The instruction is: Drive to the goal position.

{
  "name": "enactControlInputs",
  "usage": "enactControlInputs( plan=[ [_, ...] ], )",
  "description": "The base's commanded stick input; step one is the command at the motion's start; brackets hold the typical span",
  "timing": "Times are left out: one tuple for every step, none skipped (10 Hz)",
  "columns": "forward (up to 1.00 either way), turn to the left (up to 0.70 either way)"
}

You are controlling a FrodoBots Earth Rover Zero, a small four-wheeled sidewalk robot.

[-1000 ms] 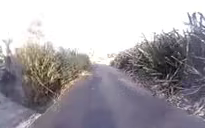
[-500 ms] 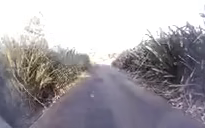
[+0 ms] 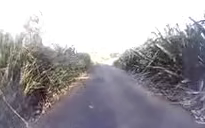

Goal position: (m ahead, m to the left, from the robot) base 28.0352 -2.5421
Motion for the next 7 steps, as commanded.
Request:
enactControlInputs(
  plan=[
    [0.85,0.0],
    [0.85,0.0],
    [0.85,0.0],
    [0.85,0.0],
    [0.85,0.0],
    [0.85,0.0],
    [0.85,0.0]
  ],
)
